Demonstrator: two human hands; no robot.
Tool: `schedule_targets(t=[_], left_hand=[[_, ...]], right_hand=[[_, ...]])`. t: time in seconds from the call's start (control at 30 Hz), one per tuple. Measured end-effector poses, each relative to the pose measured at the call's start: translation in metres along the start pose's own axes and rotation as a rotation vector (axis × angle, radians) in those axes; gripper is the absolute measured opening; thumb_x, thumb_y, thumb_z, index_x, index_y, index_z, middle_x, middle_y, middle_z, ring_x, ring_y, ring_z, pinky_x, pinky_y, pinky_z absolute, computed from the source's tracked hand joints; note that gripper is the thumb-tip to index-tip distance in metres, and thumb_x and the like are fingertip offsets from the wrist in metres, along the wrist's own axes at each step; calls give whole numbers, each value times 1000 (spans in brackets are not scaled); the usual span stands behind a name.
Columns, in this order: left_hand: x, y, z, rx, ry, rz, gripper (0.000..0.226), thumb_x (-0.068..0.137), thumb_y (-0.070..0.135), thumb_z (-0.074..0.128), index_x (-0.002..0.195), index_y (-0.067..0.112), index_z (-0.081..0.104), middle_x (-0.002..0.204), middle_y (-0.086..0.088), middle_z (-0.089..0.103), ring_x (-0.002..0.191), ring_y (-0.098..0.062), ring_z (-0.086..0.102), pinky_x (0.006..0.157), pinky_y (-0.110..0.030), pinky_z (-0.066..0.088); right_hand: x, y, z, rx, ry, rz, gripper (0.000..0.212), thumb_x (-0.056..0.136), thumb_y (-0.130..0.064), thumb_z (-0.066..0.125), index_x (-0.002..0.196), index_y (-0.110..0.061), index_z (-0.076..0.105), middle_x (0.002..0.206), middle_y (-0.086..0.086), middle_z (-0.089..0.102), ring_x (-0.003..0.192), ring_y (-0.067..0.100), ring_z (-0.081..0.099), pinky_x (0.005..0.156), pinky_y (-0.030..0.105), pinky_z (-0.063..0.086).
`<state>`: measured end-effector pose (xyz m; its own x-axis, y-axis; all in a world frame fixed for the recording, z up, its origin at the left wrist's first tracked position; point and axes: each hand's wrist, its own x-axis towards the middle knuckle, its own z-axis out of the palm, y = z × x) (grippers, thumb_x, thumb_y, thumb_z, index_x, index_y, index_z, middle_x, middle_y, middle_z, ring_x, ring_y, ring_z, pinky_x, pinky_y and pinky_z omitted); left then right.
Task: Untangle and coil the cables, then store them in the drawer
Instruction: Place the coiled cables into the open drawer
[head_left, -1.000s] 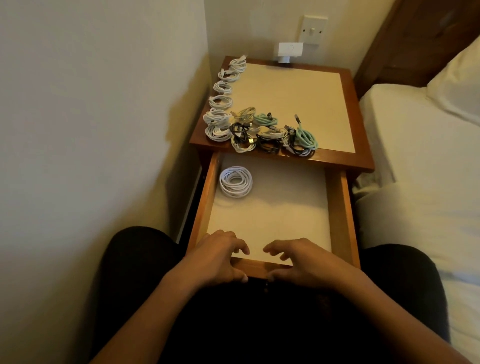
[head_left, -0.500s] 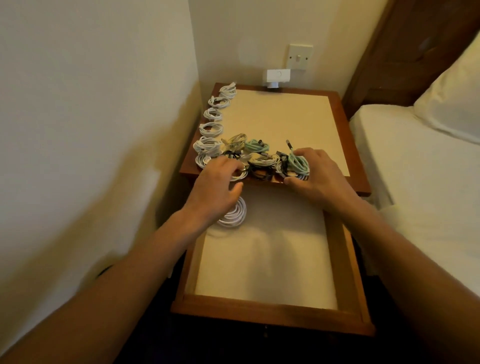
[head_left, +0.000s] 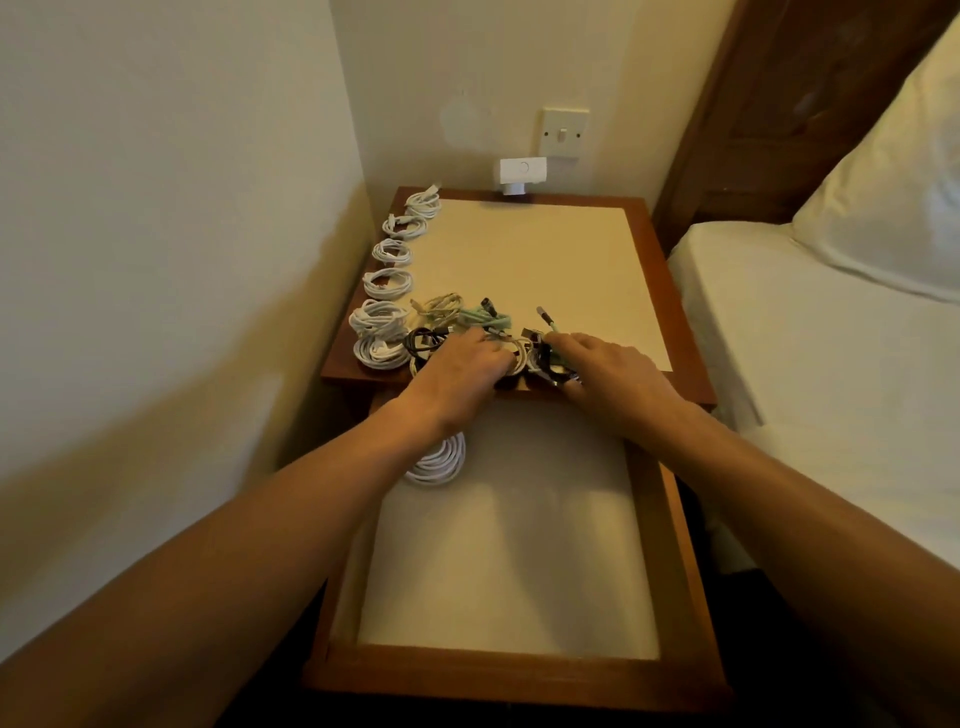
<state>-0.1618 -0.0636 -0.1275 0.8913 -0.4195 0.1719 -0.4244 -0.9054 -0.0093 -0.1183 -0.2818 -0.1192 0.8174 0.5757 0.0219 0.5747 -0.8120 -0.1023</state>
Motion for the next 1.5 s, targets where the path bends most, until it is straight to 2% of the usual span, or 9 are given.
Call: schedule_targets(t=[0.27,0.53,0.7,0.87,1.0,1.1,1.23,1.37,1.5], left_hand=[[-16,7,5,-144,229,93,27,73,-10,69,96,3,71,89,-16,72,84,-34,64,78,-40,49],[-48,10,-22,-330,351,-28,40,71,-6,76,109,5,74,100,-9,75,97,-25,64,89,-30,48],[-116,26,-37,-430,323,-181,42,73,1,80,114,11,76,103,0,75,95,-10,58,84,-12,40],[-186,46,-3,-382,139,-281,42,75,5,82,114,17,76,104,4,75,100,-7,56,84,-13,38],[-205,56,8,-375,-10,-328,30,85,9,75,113,19,74,106,3,73,105,-13,59,87,-30,52],[-204,55,15,-349,-178,-376,26,91,10,64,114,20,71,107,0,68,107,-17,55,86,-32,47],[-201,61,24,-262,-407,-354,22,98,12,55,114,20,68,111,-7,63,106,-26,58,89,-36,46],[-197,59,31,-178,-570,-363,17,94,13,60,109,14,67,110,-13,66,104,-31,62,81,-35,44],[-193,61,34,-190,-664,-377,19,92,12,62,110,8,68,110,-15,66,103,-32,63,77,-34,44]], right_hand=[[-21,18,9,111,225,40,53,104,-24,52,155,-19,38,126,16,67,96,36,68,78,46,59],[-58,0,-6,314,418,52,48,102,-22,60,148,-22,49,115,7,73,88,21,67,73,40,58],[-90,-49,-9,387,295,13,50,100,-24,61,148,-32,47,111,-1,71,90,18,67,78,40,57],[-101,-90,29,252,34,-51,50,103,-33,50,151,-37,39,122,1,68,98,23,66,81,37,55],[-100,-116,70,137,-48,-98,49,103,-31,49,151,-34,37,118,4,67,92,25,64,74,36,56],[-104,-121,95,48,-82,-122,56,100,-29,56,152,-34,36,128,5,66,103,31,65,75,41,59],[-111,-124,102,86,-113,-129,53,101,-21,56,151,-33,42,139,3,61,120,31,59,88,41,57],[-117,-117,104,157,-184,-152,51,98,-13,59,143,-35,53,129,-1,67,113,27,64,86,38,57],[-126,-105,97,215,-334,-208,66,94,-4,62,151,-34,48,147,-1,54,128,24,54,100,37,52]])
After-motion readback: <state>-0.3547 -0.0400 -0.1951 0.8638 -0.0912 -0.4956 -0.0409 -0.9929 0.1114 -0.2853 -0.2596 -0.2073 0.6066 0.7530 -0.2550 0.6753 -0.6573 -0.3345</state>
